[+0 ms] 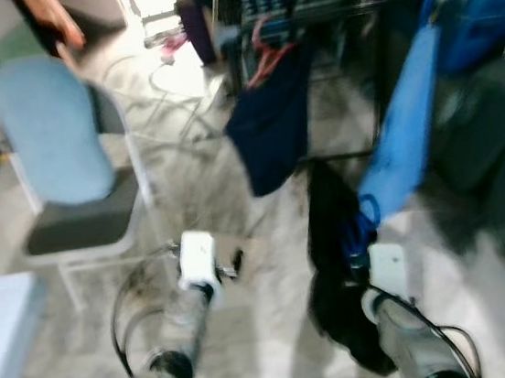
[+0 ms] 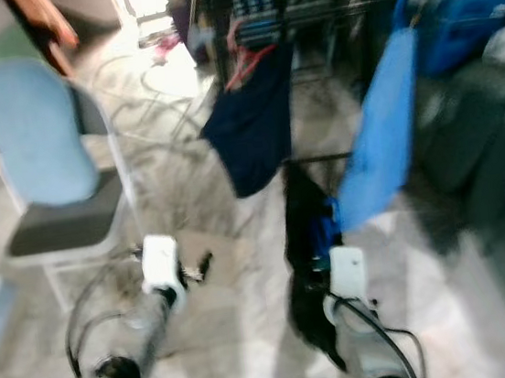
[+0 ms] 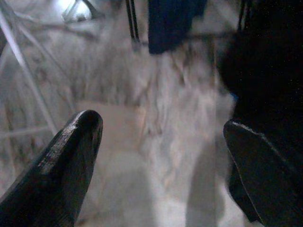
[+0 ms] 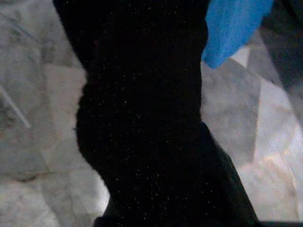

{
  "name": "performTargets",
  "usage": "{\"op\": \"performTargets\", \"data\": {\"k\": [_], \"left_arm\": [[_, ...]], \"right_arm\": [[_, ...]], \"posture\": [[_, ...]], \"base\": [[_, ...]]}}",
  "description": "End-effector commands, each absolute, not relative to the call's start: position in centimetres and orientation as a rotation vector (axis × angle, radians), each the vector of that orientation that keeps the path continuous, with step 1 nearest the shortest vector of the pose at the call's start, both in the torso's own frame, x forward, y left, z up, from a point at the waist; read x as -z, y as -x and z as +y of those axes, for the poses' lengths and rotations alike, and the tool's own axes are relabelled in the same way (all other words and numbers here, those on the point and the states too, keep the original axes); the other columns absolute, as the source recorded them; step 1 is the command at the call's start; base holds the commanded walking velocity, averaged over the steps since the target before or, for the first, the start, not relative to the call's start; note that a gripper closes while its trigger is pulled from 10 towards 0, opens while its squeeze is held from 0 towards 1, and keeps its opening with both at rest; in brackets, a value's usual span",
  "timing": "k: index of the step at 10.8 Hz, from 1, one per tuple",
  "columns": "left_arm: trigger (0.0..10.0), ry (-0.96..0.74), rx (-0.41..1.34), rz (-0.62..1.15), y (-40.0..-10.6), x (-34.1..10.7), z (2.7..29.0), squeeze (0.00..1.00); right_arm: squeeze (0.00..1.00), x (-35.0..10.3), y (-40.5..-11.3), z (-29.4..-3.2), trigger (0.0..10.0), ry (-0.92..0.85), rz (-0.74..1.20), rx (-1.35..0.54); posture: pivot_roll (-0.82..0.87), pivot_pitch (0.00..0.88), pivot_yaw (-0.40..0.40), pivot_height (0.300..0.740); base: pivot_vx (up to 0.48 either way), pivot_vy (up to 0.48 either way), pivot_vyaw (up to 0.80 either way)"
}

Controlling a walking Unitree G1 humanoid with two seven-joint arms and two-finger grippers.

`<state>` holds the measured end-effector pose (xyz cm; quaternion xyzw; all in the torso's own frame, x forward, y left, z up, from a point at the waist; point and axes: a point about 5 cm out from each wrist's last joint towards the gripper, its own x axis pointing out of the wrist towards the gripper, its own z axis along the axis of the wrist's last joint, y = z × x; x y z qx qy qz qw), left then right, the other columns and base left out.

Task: Hang hanger

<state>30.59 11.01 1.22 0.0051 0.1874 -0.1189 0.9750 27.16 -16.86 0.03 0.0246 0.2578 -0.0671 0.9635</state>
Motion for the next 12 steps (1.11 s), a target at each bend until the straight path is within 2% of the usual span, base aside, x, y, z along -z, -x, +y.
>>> {"op": "performTargets", "data": {"k": [1,4,8,11,12], "left_arm": [[10.0,-0.051,0.192,0.455,-29.3,0.4,12.6,0.0],[10.0,-0.063,0.034,0.558,-27.0,2.6,15.6,0.0],[10.0,-0.039,-0.043,0.602,-25.4,3.8,17.0,0.0],[10.0,-0.102,0.056,0.58,-25.6,3.5,17.3,0.0],[10.0,-0.098,0.019,0.58,-25.8,3.2,18.3,0.0]], "right_arm": [[0.0,-0.3,-27.4,-17.1,10.0,-0.032,0.498,0.145],[0.0,0.6,-27.6,-17.8,10.0,0.063,0.526,0.083],[0.0,1.3,-27.8,-17.5,10.0,0.102,0.562,0.037],[0.0,1.4,-27.9,-17.0,10.0,0.056,0.546,0.081],[0.0,1.7,-27.8,-16.2,10.0,0.041,0.559,0.08]], "posture": [[-0.25,0.129,0.098,0.74],[-0.17,0.104,0.024,0.74],[-0.12,0.108,-0.054,0.74],[-0.09,0.097,-0.018,0.74],[-0.08,0.096,0.011,0.74]], "base": [[0.0,0.0,0.0],[0.0,0.0,0.0],[0.0,0.0,0.0],[0.0,0.0,0.0],[0.0,0.0,0.0]]}}
